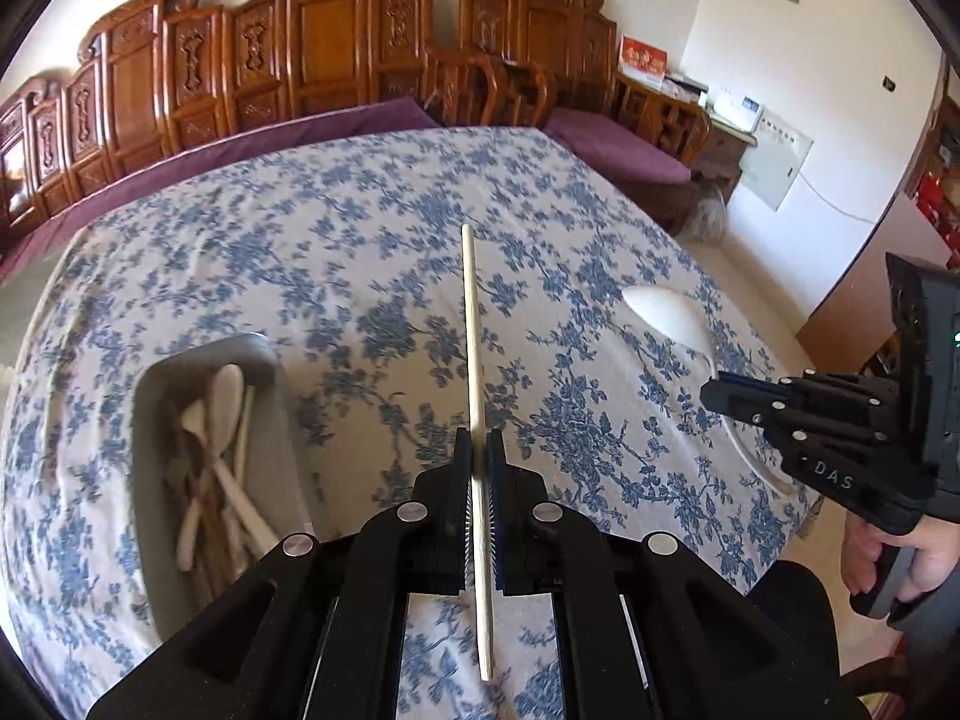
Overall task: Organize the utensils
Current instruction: 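Lower the wooden chopstick into the grey box and open the left gripper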
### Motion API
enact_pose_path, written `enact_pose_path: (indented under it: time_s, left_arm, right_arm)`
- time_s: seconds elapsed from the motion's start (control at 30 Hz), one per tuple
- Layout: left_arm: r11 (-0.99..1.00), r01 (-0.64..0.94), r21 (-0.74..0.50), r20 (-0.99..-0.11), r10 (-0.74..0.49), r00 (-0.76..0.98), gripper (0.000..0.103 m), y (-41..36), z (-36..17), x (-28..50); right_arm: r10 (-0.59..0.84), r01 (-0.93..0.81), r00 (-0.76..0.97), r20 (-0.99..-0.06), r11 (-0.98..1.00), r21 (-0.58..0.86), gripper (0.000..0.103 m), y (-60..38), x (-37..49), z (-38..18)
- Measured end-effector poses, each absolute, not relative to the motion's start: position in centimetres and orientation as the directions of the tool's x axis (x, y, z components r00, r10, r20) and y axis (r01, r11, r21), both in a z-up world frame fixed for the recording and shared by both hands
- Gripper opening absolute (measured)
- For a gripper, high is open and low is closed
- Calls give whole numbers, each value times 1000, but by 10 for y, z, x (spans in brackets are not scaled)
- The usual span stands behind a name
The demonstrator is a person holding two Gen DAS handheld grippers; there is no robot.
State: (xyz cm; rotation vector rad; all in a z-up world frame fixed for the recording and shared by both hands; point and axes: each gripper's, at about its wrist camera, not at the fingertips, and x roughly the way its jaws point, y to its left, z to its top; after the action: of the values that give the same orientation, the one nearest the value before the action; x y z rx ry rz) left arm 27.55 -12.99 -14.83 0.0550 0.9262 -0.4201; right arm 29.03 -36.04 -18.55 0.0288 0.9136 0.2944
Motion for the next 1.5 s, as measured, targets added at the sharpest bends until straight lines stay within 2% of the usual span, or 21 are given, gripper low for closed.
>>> enact_pose_path:
  time_s: [0.3,0.7,1.23,1.5]
  left_arm:
    - [929,346,-127,-768,-313,559,4,-92,-137,272]
    - [954,267,-136,-778,-270,568,4,-41,-148,293]
    - [965,217,-151,-854,-237,462,4,-17,-217,319]
    - [966,210,-151,-871,-231,433,4,-20,-232,326]
  right_arm:
    - [295,-286,578,-761,947,149,11,-329,291,-171]
    - [320,-310,540,-779,935,169,11,-305,302,-184]
    - [341,-316,502,-795,928,199,11,-294,312,-200]
    - [352,-327,494,-795,923,205,11,-286,312,-200]
